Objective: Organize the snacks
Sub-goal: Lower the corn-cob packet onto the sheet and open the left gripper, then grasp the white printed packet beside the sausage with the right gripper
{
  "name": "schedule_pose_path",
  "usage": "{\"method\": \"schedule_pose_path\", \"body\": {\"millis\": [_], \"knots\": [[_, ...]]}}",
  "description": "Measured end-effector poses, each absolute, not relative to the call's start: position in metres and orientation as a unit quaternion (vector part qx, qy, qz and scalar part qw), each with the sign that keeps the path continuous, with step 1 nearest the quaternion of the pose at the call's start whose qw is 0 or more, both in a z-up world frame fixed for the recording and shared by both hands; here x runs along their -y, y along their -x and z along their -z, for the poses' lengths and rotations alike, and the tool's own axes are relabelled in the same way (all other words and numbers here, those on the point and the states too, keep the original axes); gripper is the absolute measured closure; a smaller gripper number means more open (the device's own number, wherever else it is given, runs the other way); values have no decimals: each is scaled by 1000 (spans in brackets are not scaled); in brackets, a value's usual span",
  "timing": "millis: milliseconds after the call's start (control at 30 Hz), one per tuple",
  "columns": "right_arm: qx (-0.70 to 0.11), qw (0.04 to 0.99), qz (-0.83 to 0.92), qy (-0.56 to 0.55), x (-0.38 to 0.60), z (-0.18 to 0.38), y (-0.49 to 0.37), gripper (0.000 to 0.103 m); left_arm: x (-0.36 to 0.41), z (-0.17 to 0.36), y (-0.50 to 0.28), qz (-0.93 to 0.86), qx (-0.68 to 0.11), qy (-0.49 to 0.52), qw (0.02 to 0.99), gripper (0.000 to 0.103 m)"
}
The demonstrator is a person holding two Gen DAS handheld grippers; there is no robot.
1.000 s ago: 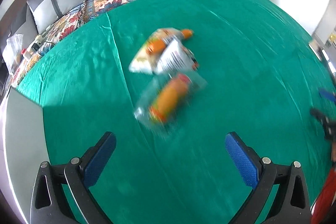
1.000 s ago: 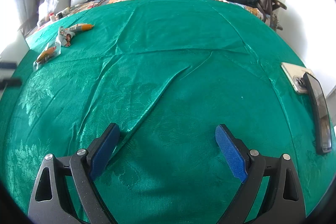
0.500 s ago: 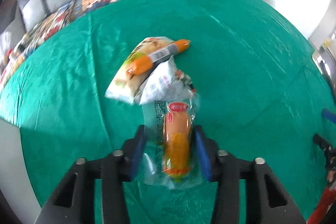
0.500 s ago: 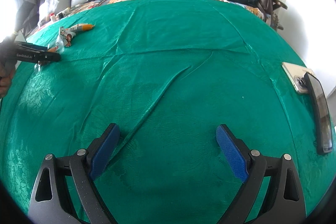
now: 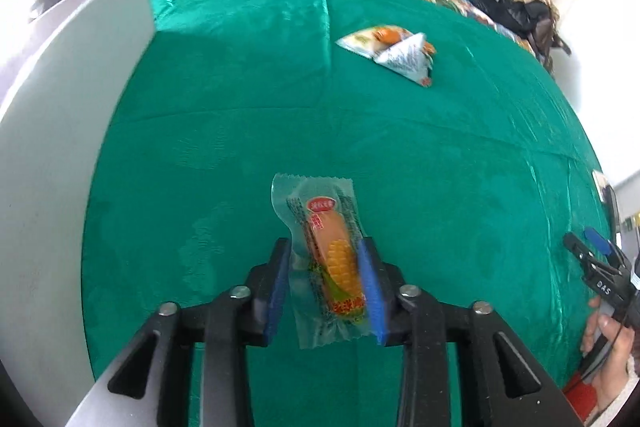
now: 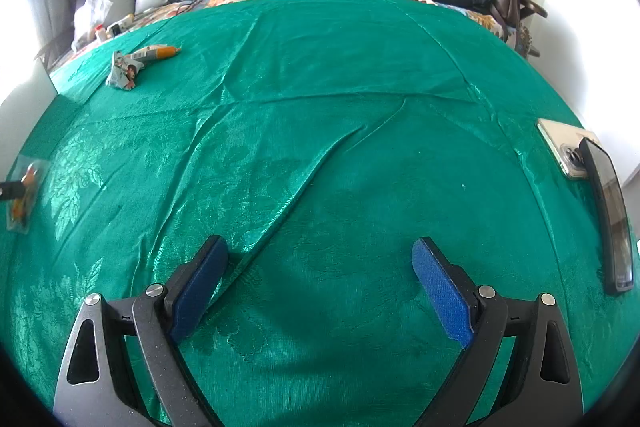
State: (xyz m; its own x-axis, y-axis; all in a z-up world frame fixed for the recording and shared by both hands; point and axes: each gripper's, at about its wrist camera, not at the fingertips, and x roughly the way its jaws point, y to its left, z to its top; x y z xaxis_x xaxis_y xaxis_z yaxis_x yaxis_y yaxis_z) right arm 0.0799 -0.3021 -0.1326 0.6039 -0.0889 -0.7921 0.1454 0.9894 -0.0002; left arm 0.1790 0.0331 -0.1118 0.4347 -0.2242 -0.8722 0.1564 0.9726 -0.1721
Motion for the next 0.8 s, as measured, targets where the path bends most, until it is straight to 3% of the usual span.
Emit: {"method": "schedule_pose_path", "body": {"millis": [67,200,333,800], "knots": [[-440,895,66,-32,302,133,-80,8,-35,117,-182,90,-506,12,858,28],[-440,895,66,-32,302,133,-80,8,-33,130,-185,79,-486,-23,870,19],[-440,895,66,-32,302,133,-80,8,-38,137,-186,64,-469,-44,880,1],[-442,895,60,-28,299,134,-78,5,-45,146,-192,63,-454,-24,888,0]]}}
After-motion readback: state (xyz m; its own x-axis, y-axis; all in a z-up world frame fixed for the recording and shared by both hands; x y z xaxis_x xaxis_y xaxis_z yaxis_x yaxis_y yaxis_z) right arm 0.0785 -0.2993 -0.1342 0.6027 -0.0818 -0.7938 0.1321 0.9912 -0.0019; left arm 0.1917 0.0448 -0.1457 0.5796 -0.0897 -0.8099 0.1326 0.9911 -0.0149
